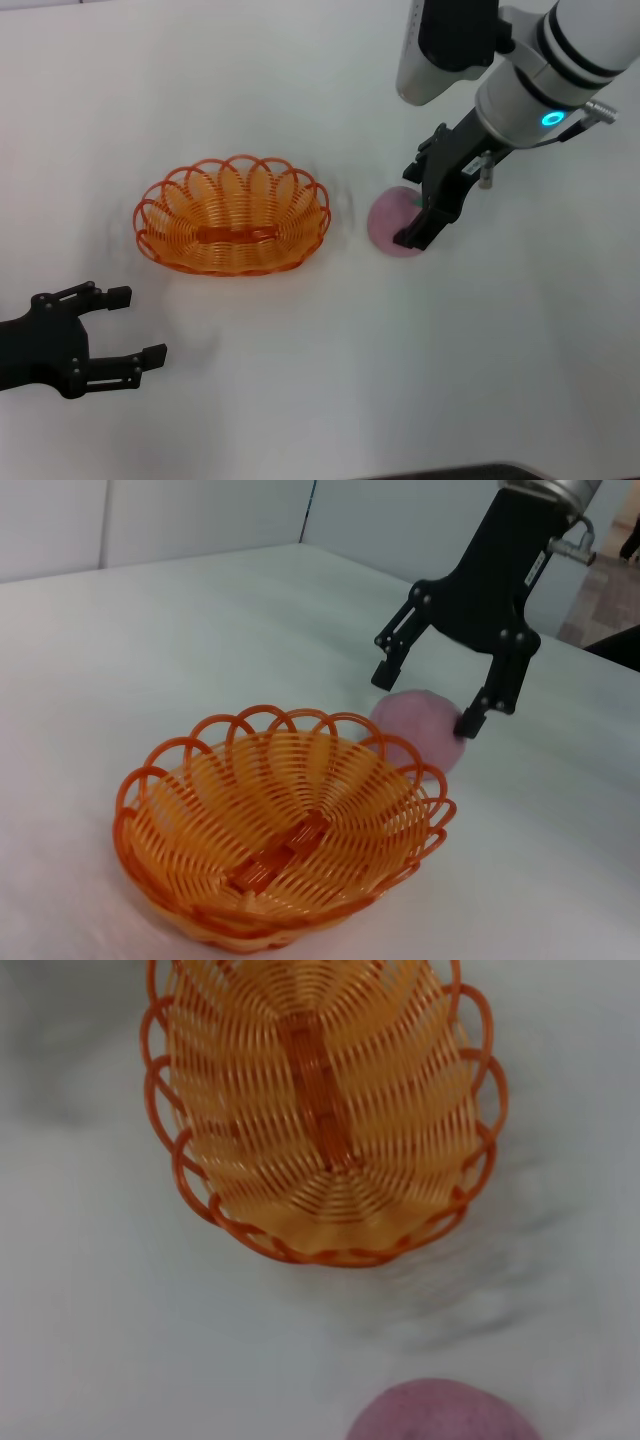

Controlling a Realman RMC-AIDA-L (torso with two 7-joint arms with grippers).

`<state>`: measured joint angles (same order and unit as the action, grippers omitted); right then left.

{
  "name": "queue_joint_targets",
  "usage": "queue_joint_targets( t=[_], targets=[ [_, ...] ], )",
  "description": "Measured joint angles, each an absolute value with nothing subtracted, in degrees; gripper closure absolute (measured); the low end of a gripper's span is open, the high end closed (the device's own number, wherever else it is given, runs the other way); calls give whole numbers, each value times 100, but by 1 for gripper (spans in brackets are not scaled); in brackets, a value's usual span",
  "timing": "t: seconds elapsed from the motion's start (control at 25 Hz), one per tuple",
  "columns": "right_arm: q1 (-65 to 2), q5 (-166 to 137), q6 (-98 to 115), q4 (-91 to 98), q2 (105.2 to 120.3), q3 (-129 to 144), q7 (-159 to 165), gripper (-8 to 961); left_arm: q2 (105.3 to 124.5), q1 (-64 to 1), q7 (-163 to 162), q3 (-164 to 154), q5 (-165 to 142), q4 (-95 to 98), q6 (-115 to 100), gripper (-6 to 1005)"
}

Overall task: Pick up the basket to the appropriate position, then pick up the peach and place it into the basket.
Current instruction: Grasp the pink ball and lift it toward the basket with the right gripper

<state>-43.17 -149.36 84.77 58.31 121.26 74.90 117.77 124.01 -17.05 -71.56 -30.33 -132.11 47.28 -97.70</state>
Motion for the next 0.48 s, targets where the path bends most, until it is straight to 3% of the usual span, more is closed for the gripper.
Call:
queue_joint_targets(
  t=[0.48],
  targets=[
    [-4353,-14707,8170,5457,12088,7715,11795,6,12401,-1715,-7163,-3032,-13209,4728,-9773,79]
  ],
)
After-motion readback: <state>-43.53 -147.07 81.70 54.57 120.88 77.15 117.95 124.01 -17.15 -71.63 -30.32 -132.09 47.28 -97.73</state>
